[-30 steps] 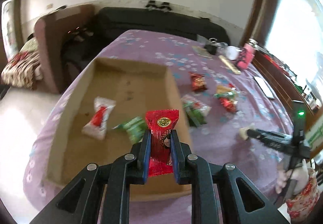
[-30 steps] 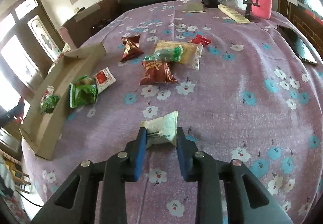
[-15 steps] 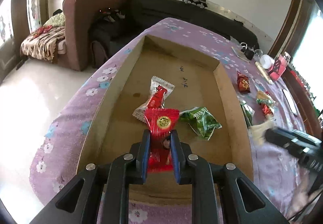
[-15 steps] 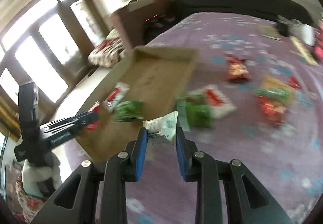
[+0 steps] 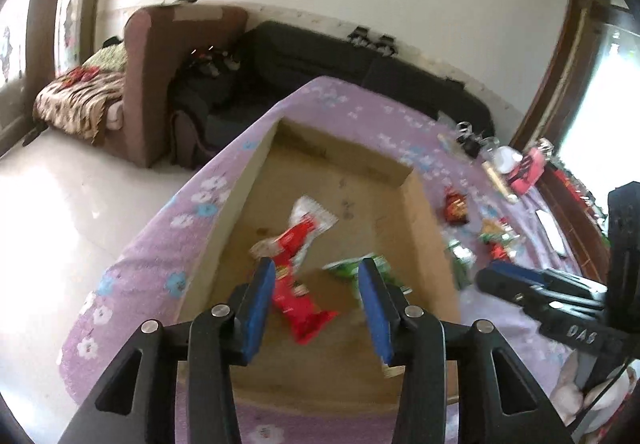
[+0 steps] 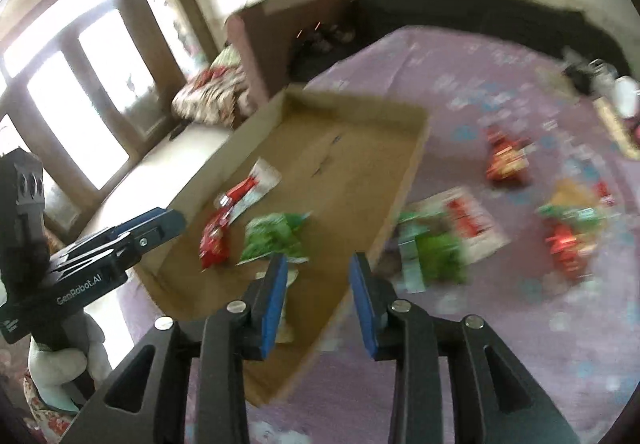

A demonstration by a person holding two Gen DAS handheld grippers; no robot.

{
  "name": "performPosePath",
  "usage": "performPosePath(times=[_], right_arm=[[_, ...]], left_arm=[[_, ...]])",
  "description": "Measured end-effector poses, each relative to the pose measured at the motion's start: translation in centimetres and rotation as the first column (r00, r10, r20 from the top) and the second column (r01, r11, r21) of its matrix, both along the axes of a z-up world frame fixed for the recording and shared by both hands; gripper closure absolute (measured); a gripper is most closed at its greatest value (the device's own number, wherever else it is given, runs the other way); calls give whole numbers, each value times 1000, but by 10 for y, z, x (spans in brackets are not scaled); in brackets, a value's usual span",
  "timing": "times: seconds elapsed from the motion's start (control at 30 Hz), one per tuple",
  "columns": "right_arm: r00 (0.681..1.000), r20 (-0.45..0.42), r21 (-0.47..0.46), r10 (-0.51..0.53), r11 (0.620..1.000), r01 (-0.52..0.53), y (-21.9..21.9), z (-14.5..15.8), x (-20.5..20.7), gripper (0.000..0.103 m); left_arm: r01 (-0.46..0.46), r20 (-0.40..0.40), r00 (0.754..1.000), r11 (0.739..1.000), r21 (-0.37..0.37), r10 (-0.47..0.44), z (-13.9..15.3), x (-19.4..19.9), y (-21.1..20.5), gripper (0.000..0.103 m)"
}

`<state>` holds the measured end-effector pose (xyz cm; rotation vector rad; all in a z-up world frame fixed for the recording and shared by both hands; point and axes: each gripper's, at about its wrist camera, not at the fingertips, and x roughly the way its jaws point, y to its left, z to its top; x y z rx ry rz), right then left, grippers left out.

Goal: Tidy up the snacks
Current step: 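Grasp the red foil candy with the left tool while the right tool grasps the red chip bag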

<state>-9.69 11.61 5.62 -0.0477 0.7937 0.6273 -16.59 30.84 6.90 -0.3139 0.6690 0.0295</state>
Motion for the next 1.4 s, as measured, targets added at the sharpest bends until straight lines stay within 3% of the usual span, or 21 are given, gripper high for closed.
performPosePath(times=[0.13, 0.2, 0.3, 0.4, 0.43, 0.57, 0.73, 1.0, 1.07, 1.17, 1.3, 1.4], right_arm=[[981, 156, -2, -116, 993, 118, -60, 19, -7, 25], [969, 173, 24, -177, 984, 176, -103, 21, 1, 21], [958, 75, 32, -277, 961, 275, -159, 10, 22, 21], [933, -56, 77, -356, 930, 360, -210, -10, 44, 29], [928, -96, 88, -361, 925, 369, -219, -19, 50, 37], [927, -173, 104, -332, 930, 353, -214, -42, 72, 43], [958, -116, 59, -263, 961, 271, -172, -43, 96, 43], [975, -85, -40, -205, 979, 202, -130, -57, 116, 43], [973, -120, -20, -199, 980, 198, -132, -62, 118, 73], [969, -134, 12, -208, 977, 211, -145, -63, 116, 74], [963, -147, 57, -227, 970, 238, -168, -61, 107, 76], [958, -161, 107, -236, 961, 254, -183, -62, 105, 78]], left_arm=[[111, 70, 992, 992, -57, -107, 23, 5, -28, 33], [162, 91, 984, 985, -63, -156, 32, 7, -44, 32], [200, 97, 976, 978, -52, -194, 40, 11, -65, 31], [221, 75, 973, 974, -43, -217, 38, 20, -81, 31], [227, 60, 973, 973, -47, -224, 35, 26, -86, 31], [241, 12, 970, 966, -89, -241, 24, 48, -102, 31], [263, -30, 963, 957, -119, -268, 19, 80, -120, 31], [311, -186, 934, 950, -3, -306, -4, 137, -151, 31], [322, -237, 923, 945, 48, -303, -14, 152, -164, 31], [351, -268, 911, 930, 105, -314, -18, 167, -181, 31], [363, -249, 913, 922, 135, -323, -6, 194, -194, 31], [359, -279, 909, 921, 150, -309, -11, 224, -203, 31]])
